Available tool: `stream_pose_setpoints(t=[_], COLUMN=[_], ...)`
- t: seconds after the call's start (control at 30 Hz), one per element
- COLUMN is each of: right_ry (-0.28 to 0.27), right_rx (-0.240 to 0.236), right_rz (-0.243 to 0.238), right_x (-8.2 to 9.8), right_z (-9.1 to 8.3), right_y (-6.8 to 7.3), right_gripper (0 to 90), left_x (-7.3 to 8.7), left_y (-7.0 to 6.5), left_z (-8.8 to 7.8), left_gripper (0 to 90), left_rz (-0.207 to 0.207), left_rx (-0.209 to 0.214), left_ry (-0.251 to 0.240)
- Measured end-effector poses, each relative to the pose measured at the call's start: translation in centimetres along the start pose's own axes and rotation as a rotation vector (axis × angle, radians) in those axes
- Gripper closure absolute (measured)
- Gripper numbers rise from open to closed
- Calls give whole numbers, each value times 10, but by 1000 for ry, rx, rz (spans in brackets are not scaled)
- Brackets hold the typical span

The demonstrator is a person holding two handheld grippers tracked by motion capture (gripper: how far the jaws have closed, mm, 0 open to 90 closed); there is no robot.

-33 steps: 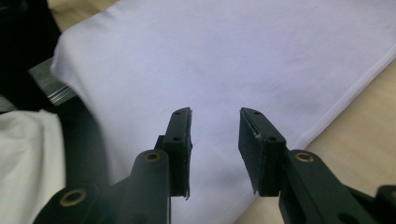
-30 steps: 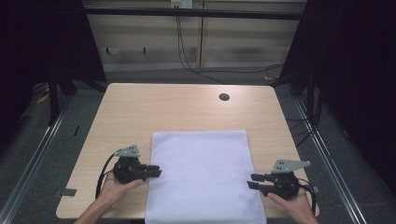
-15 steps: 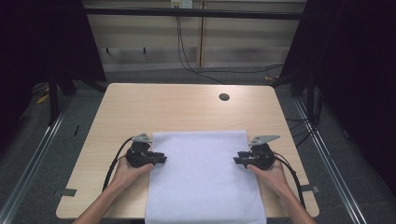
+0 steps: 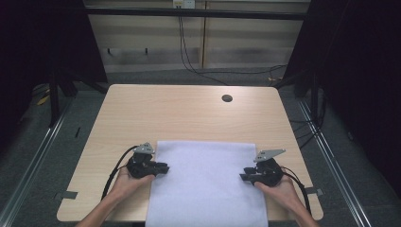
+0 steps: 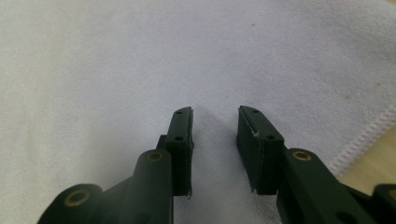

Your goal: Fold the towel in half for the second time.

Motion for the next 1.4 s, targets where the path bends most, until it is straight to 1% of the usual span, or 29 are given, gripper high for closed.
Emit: stream_pose_setpoints(t=[0.07,0.1,0.13,0.17,0.2,0.23,0.27,0.33,0.37,0.47,0.5,0.57,0.6,0.63,0.67,0.7,0.73,0.77,0.8,0.83,1.0,1.03,1.07,1.17,1.2,1.23,1.3,1.37,1.4], right_ry=[-1,-1,3,4,10,10,23,1,-15,-78,-78,-101,-96,-96,-79,-79,-86,-86,-88,-79,-47,-48,-46,-53,-66,-66,-55,-54,-54], right_rx=[-9,-9,-24,-35,-44,-44,-75,-100,-111,-63,-63,-9,35,35,53,53,62,62,61,63,65,62,55,30,29,29,19,13,-1], right_rz=[5,5,-2,0,-4,-4,-3,-9,-6,21,21,43,42,42,63,63,82,82,115,122,140,141,132,141,145,145,133,142,149], right_x=[7,7,12,15,17,17,21,23,22,11,11,-1,-10,-10,-18,-18,-24,-24,-24,-22,-14,-13,-12,-11,-11,-11,-10,-10,-9], right_z=[-6,-6,-11,-13,-15,-15,-19,-23,-25,-29,-29,-28,-24,-24,-15,-15,-8,-8,-1,2,9,11,12,14,15,15,14,14,14], right_y=[5,5,11,14,17,17,22,25,24,6,6,-12,-25,-25,-39,-39,-51,-51,-59,-62,-67,-68,-67,-64,-62,-62,-61,-61,-64], right_gripper=[661,661,660,659,658,658,651,631,625,630,630,632,631,631,618,618,602,602,572,559,555,556,566,578,610,610,694,717,766], left_x=[6,6,12,12,17,17,21,22,22,7,7,-5,-19,-19,-30,-30,-33,-33,-29,-26,-14,-11,-8,-7,-9,-9,-9,-10,-11], left_y=[-11,-11,-23,-23,-33,-33,-41,-45,-45,-34,-34,-20,-4,-4,12,12,23,23,29,31,38,41,44,47,45,45,44,45,47], left_z=[-3,-3,-6,-6,-8,-8,-12,-14,-14,-20,-20,-22,-19,-19,-18,-18,-16,-16,-14,-15,-22,-23,-21,-21,-20,-20,-18,-18,-17], left_gripper=[737,735,732,728,719,707,684,585,566,558,558,561,565,563,563,563,561,558,550,543,512,510,514,513,526,541,541,565,591], left_rz=[-20,-20,4,4,3,3,20,10,10,23,23,20,17,17,-14,-14,-42,-42,-56,-58,-89,-97,-98,-102,-87,-87,-82,-80,-81], left_rx=[20,20,15,15,34,34,43,50,50,36,36,-9,-36,-36,-54,-54,-62,-62,-48,-58,-71,-72,-98,-102,-97,-97,-92,-93,-80], left_ry=[11,11,42,42,55,55,70,71,71,6,6,-22,-3,-3,-43,-43,-49,-49,-39,-36,-53,-46,-29,-28,-16,-16,-2,-2,1])
Point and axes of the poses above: each handheld gripper's, and its own axes: z roughly forward along the jaws, x roughly out of its underside, y roughly to its left, the point moved 2 cm from there along z, roughly forward along the jaws, and after that the axes turned 7 degrees about x, right-handed, at the moved point
